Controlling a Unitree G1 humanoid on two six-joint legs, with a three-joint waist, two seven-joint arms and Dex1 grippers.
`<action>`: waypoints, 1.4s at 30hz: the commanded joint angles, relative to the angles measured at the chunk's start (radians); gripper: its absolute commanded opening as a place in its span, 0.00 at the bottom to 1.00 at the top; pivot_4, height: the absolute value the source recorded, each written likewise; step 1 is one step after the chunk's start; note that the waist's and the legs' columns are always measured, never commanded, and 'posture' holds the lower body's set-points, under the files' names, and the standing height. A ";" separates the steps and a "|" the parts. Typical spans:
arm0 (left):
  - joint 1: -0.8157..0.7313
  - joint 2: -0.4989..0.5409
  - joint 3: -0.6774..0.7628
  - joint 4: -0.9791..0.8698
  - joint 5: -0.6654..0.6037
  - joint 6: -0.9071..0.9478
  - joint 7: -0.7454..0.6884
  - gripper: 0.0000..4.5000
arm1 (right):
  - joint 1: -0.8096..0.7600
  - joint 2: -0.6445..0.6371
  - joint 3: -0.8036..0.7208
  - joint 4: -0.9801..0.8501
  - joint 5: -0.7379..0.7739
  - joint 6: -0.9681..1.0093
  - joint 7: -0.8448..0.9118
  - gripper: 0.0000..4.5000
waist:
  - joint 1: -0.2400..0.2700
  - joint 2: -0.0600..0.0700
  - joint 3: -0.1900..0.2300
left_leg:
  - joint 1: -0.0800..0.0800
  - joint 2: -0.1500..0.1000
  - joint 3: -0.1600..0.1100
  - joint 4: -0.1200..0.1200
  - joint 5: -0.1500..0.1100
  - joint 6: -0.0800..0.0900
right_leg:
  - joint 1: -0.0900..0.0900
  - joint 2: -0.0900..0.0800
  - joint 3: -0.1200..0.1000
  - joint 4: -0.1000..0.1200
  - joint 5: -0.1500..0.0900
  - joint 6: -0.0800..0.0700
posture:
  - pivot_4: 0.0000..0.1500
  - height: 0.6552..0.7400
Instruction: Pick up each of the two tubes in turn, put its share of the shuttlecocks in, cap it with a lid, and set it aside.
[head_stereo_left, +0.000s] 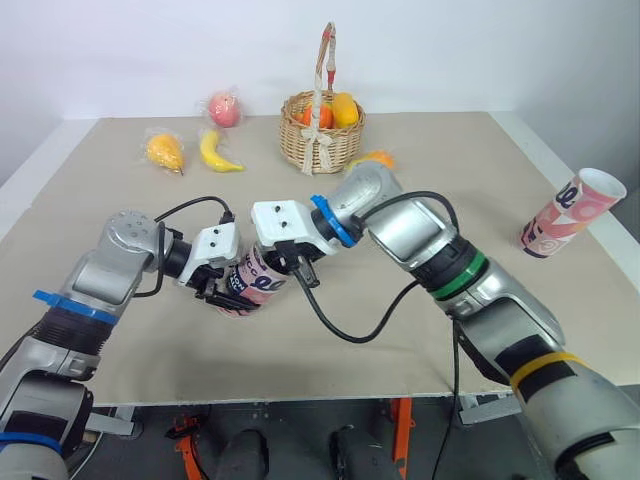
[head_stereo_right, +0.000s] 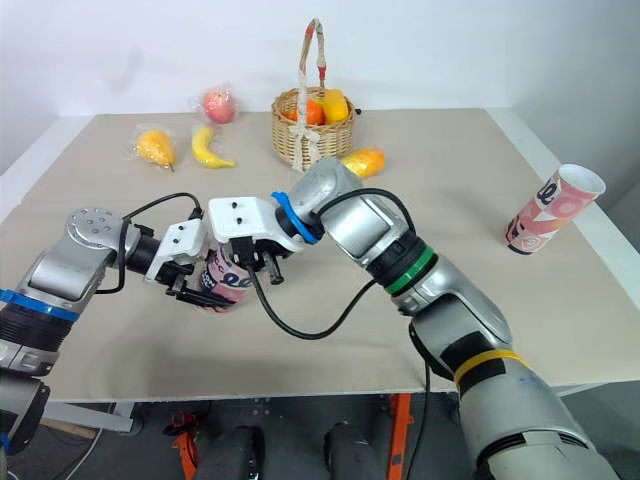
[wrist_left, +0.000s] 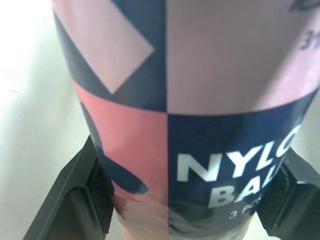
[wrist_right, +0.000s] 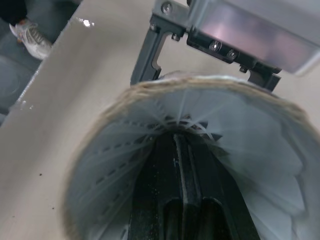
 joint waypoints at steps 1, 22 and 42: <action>0.013 -0.004 0.023 -0.035 0.004 0.016 0.052 0.71 | -0.041 0.112 -0.012 0.059 -0.001 -0.002 -0.011 0.02 | -0.006 -0.001 0.000 | 0.000 0.000 0.000 0.000 0.000 0.000 | 0.000 0.000 0.000 0.000 0.000 0.000 | 1.00 1.00; 0.070 -0.050 0.094 -0.072 -0.053 -0.031 0.095 0.71 | -0.021 -0.307 -0.323 -0.099 0.110 0.025 0.186 0.02 | 0.011 0.000 0.000 | -0.004 0.001 -0.001 0.001 0.000 -0.001 | -0.002 -0.001 -0.005 0.000 -0.001 -0.001 | 1.00 1.00; 0.113 -0.441 0.031 -0.119 -0.205 -0.028 0.265 0.71 | 0.627 -0.876 -0.553 -0.091 0.061 -0.095 0.118 0.67 | 0.012 -0.001 0.002 | -0.015 -0.002 0.001 0.006 -0.007 0.004 | -0.011 -0.002 0.001 -0.001 0.000 0.004 | 1.00 1.00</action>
